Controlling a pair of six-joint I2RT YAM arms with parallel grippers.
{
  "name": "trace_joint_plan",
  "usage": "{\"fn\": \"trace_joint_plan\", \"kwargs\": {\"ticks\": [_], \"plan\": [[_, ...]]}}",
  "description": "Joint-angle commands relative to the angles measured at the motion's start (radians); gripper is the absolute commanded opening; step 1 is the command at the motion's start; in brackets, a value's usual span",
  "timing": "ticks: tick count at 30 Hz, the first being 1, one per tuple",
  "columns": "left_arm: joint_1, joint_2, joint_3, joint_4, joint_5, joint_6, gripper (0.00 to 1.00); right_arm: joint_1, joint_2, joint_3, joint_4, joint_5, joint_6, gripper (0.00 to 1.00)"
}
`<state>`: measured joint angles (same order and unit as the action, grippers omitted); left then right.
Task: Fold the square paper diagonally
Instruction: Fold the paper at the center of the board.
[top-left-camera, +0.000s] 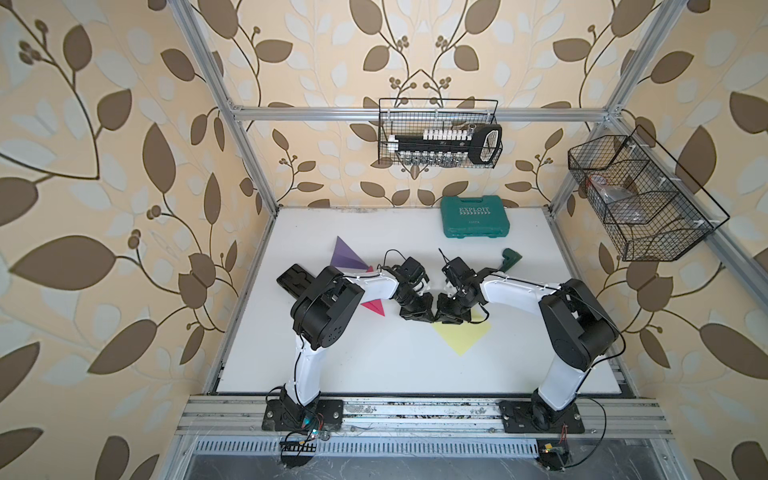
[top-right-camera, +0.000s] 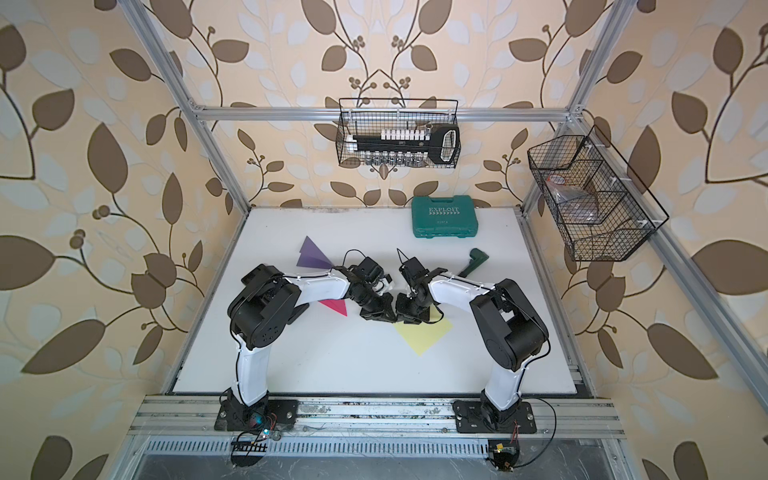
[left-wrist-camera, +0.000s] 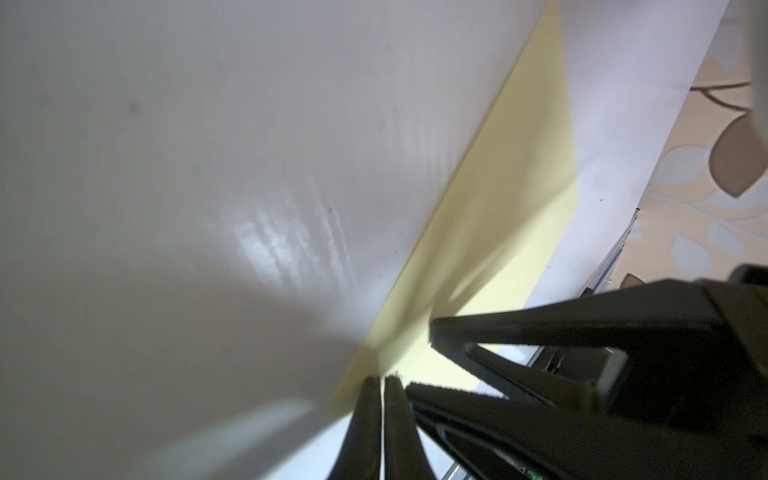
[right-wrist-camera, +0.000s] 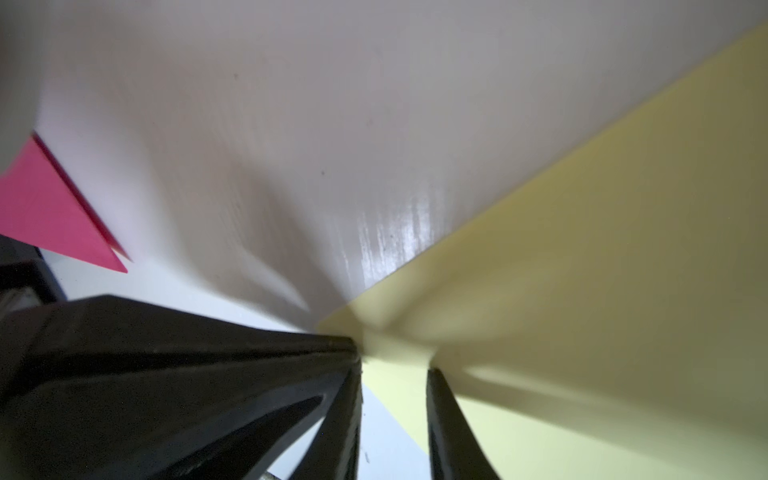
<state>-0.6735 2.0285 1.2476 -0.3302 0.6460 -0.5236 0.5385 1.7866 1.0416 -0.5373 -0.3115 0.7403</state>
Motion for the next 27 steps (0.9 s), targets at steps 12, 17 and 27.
{"fn": "trace_joint_plan", "kwargs": {"ticks": [12,17,27], "plan": [[-0.003,-0.038,0.001,-0.022,-0.014,0.031,0.08,-0.166,-0.255,-0.086,-0.160,-0.004,-0.104,0.68],[-0.003,-0.039,0.001,-0.019,-0.012,0.030,0.08,-0.309,-0.302,-0.175,-0.183,-0.022,-0.200,0.89],[-0.003,-0.036,-0.003,-0.022,-0.012,0.032,0.08,-0.486,-0.269,-0.267,-0.099,-0.097,-0.316,0.98]]}}
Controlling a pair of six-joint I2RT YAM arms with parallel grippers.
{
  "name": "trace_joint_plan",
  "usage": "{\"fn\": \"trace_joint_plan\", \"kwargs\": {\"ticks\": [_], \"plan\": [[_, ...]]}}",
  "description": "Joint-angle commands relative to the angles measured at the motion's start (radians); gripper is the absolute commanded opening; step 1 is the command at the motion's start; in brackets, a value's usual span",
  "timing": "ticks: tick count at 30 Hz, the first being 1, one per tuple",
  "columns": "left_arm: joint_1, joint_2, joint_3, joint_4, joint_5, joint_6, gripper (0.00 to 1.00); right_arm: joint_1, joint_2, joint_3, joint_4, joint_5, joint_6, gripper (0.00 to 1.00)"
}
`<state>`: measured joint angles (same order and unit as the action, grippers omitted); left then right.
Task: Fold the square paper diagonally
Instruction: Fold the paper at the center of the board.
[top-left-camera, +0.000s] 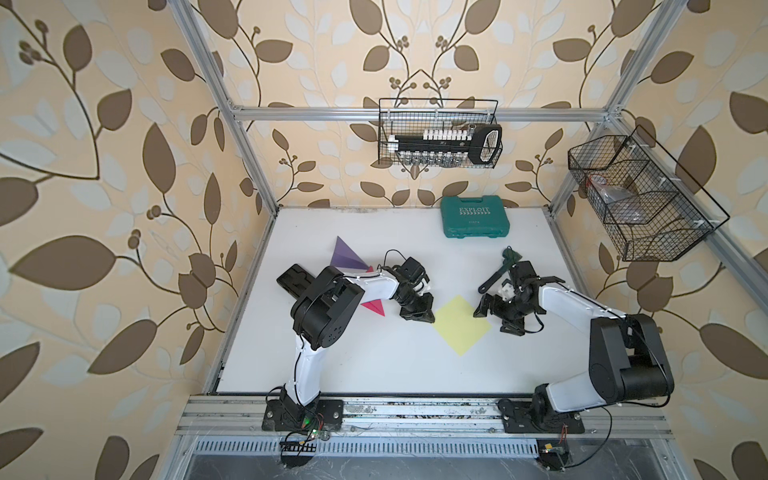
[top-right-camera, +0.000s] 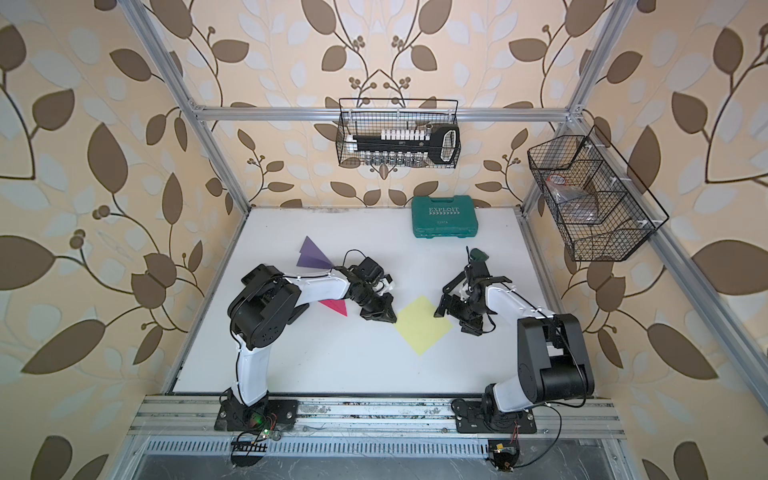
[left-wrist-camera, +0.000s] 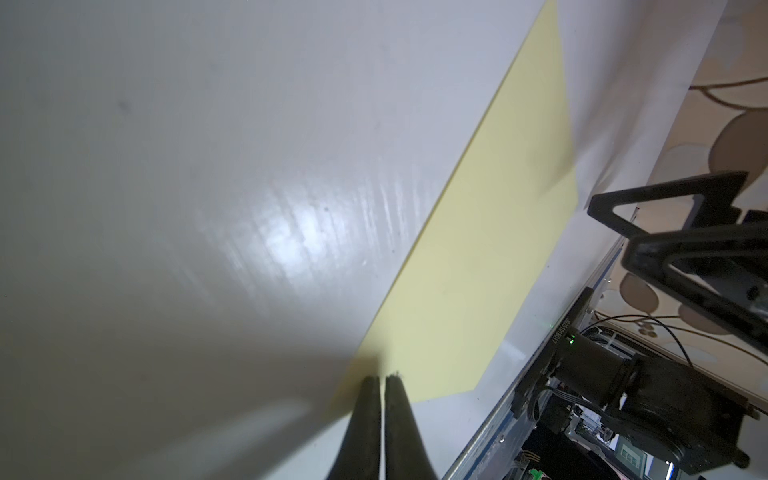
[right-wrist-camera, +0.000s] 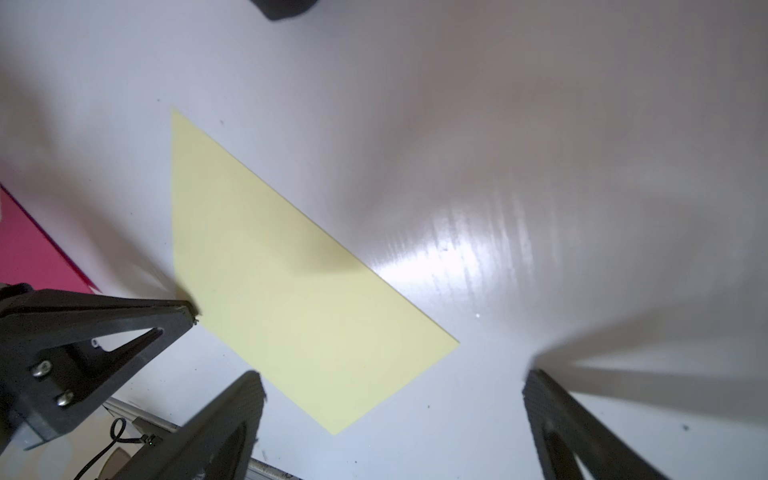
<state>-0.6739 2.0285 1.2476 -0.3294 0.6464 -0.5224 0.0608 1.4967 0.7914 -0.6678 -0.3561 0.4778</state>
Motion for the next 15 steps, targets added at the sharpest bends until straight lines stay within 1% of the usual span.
{"fn": "trace_joint_plan", "kwargs": {"ticks": [1,4,12,15], "plan": [[-0.003,-0.036,0.000,-0.022,-0.013,0.030,0.08,-0.009,0.028,-0.021,0.043,-0.070,-0.050,0.98],[-0.002,-0.032,0.001,-0.022,-0.014,0.030,0.08,-0.004,0.033,-0.048,0.084,-0.111,-0.023,0.98],[-0.003,-0.025,0.004,-0.018,-0.010,0.025,0.08,0.066,0.068,-0.092,0.176,-0.126,0.041,0.97],[-0.002,-0.027,0.003,-0.020,-0.010,0.026,0.08,0.073,0.088,-0.091,0.208,-0.165,0.074,0.97]]}}
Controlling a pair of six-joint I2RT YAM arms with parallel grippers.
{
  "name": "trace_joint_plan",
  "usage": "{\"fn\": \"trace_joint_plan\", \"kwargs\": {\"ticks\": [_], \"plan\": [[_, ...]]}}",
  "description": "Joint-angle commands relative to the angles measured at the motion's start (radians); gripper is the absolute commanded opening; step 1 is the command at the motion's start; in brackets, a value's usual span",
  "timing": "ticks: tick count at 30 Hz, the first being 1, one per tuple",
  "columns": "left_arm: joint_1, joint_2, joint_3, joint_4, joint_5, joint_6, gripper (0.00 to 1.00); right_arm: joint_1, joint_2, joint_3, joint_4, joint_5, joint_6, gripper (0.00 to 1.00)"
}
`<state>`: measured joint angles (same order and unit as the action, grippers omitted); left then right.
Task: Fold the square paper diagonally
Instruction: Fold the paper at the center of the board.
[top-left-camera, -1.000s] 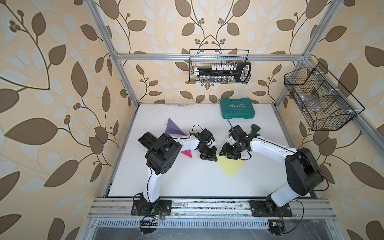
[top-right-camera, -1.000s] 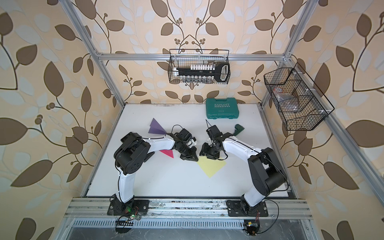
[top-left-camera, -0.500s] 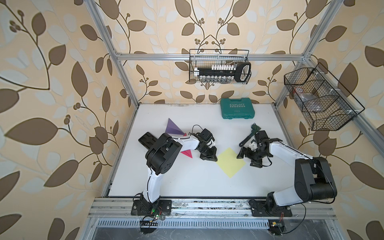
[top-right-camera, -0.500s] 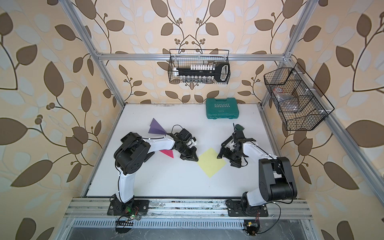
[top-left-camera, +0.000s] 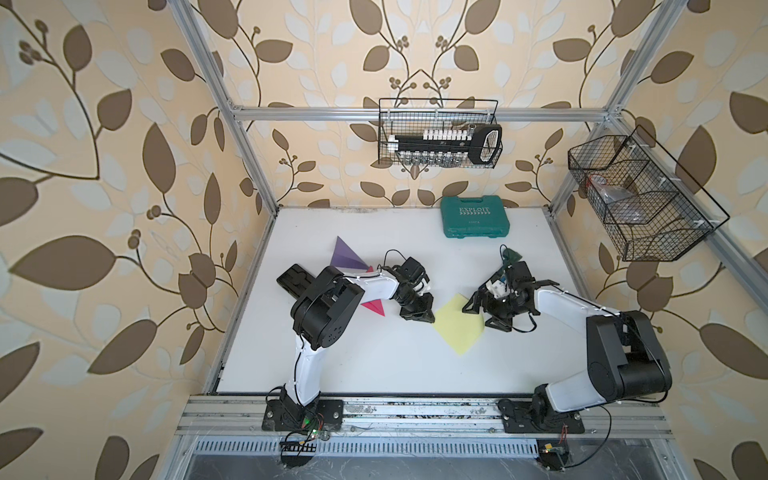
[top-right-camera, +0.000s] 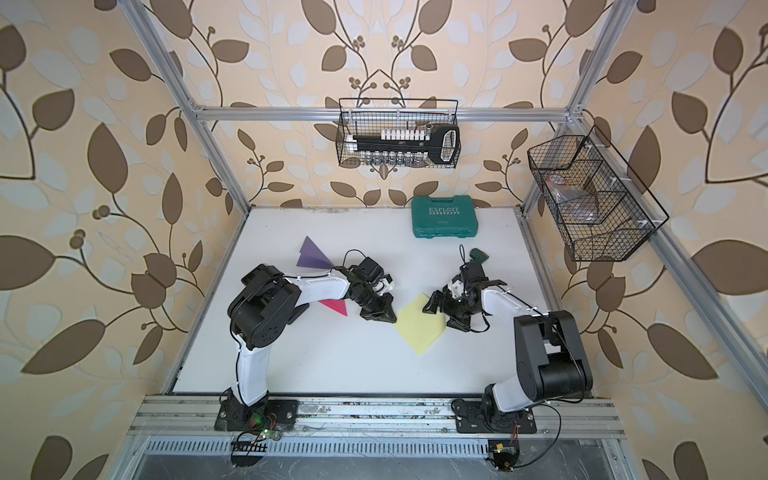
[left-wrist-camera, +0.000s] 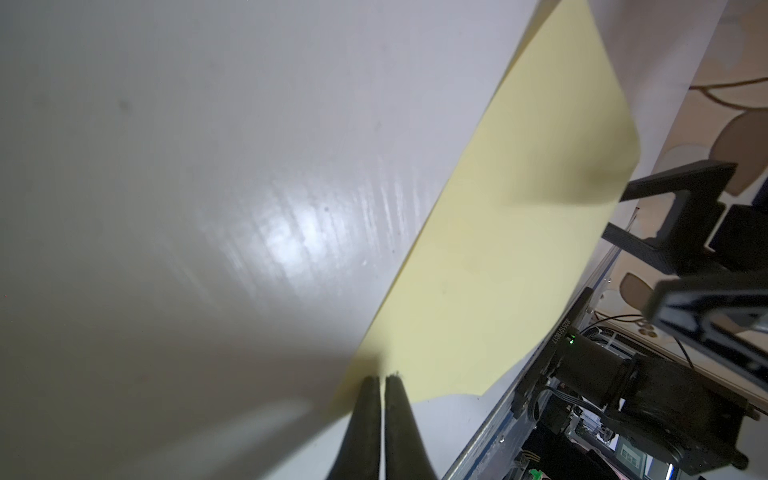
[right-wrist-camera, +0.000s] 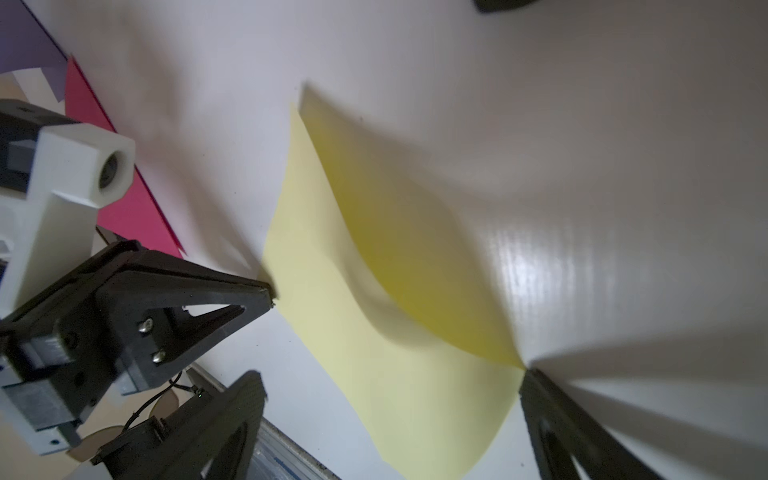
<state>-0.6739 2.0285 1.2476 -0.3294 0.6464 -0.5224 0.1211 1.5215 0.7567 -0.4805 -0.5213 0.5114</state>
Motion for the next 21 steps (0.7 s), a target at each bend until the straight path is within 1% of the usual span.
{"fn": "trace_joint_plan", "kwargs": {"ticks": [1,6,14,21], "plan": [[-0.003,-0.026,0.003,-0.019,-0.010,0.026,0.08,0.020,0.067,-0.057,0.034,-0.009,0.050,0.97],[-0.003,-0.027,-0.002,-0.016,-0.010,0.027,0.08,0.053,0.062,-0.063,0.110,-0.087,0.113,0.95],[-0.004,-0.026,-0.003,-0.013,-0.010,0.026,0.08,0.123,0.013,-0.057,0.207,-0.186,0.232,0.94],[-0.004,-0.028,-0.005,-0.014,-0.011,0.027,0.08,0.147,-0.057,-0.032,0.205,-0.203,0.277,0.94]]}}
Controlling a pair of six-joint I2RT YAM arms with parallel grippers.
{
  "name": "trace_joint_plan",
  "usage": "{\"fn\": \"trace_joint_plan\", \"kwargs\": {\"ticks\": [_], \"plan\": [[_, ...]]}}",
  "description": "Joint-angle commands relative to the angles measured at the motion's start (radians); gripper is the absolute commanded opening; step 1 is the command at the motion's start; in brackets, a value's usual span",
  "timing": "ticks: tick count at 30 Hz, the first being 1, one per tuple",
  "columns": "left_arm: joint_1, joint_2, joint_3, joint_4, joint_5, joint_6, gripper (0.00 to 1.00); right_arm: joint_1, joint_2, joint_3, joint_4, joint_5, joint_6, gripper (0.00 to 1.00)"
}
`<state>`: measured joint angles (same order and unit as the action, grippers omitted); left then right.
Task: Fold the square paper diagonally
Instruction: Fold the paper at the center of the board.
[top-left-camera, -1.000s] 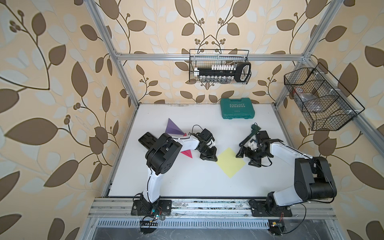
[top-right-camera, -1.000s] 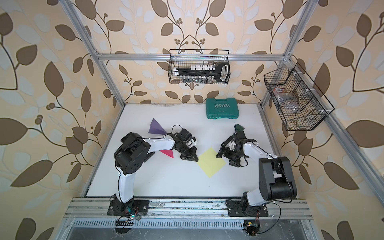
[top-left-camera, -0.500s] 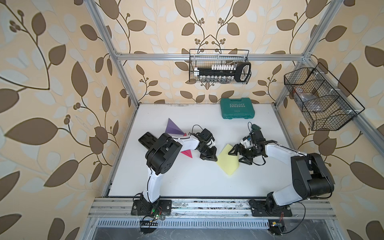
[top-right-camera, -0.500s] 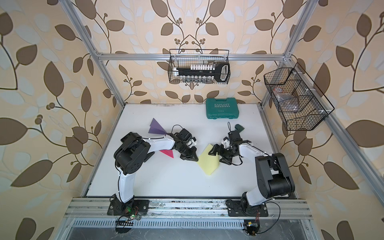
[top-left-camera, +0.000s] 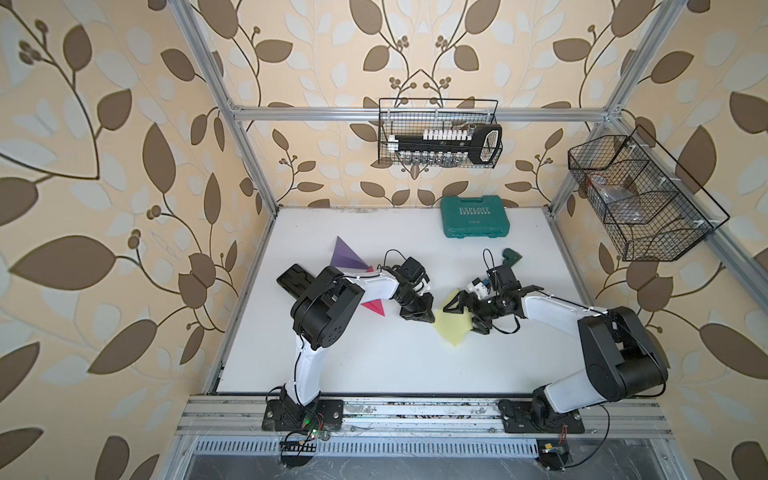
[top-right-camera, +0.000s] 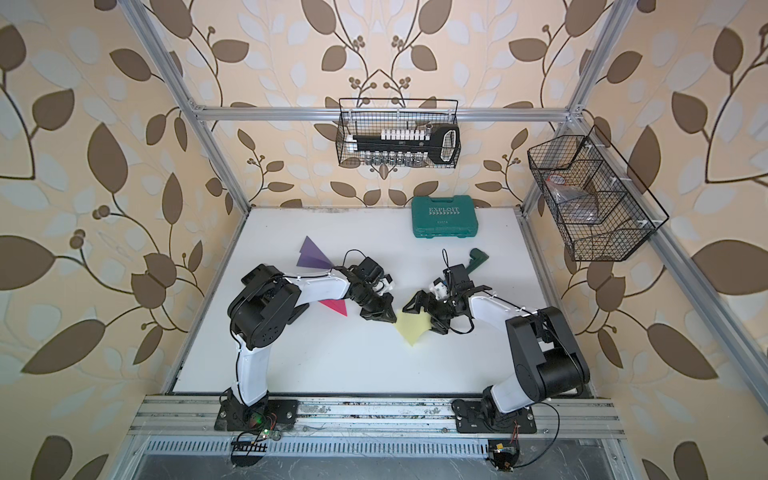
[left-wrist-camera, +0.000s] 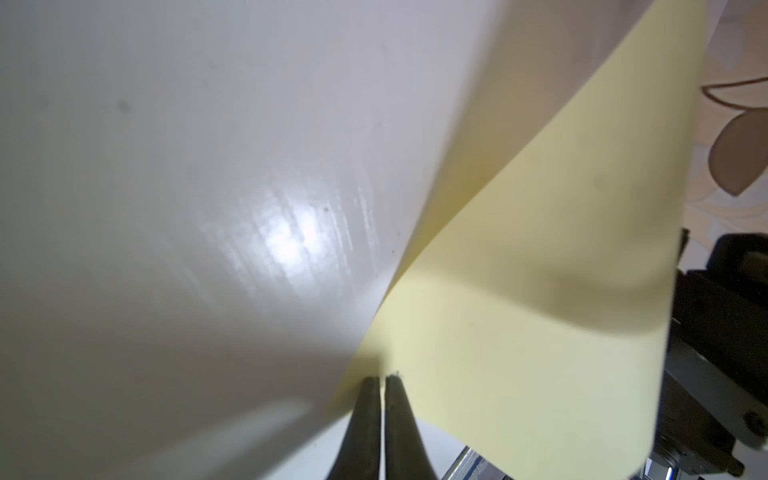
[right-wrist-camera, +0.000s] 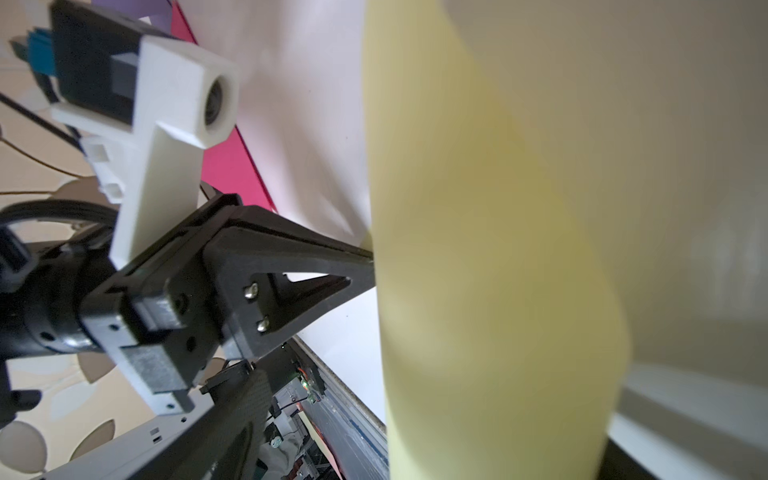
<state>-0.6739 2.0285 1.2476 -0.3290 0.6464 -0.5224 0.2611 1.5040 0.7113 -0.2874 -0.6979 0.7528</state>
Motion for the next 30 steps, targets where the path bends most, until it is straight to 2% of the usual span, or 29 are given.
{"fn": "trace_joint_plan", "kwargs": {"ticks": [1,3,6,18,21,26,30], "plan": [[-0.002,-0.028,-0.005,-0.014,-0.011,0.028,0.08,0.007,-0.046,0.020,0.004,-0.022,0.035,0.94],[-0.003,-0.027,-0.006,-0.013,-0.011,0.026,0.08,0.007,-0.061,0.032,-0.022,0.000,0.024,0.91],[-0.004,-0.028,-0.010,-0.013,-0.011,0.027,0.08,0.007,-0.076,0.046,-0.061,0.034,0.008,0.82],[-0.003,-0.028,-0.016,-0.011,-0.013,0.027,0.08,0.007,-0.124,0.089,-0.150,0.100,-0.021,0.71],[-0.003,-0.025,-0.012,-0.012,-0.012,0.024,0.08,0.007,-0.130,0.106,-0.188,0.131,-0.034,0.63],[-0.003,-0.022,-0.010,-0.014,-0.011,0.027,0.08,0.009,-0.115,0.130,-0.234,0.157,-0.069,0.59],[-0.003,-0.024,-0.009,-0.016,-0.014,0.029,0.08,0.014,-0.113,0.157,-0.297,0.211,-0.109,0.46]]}}
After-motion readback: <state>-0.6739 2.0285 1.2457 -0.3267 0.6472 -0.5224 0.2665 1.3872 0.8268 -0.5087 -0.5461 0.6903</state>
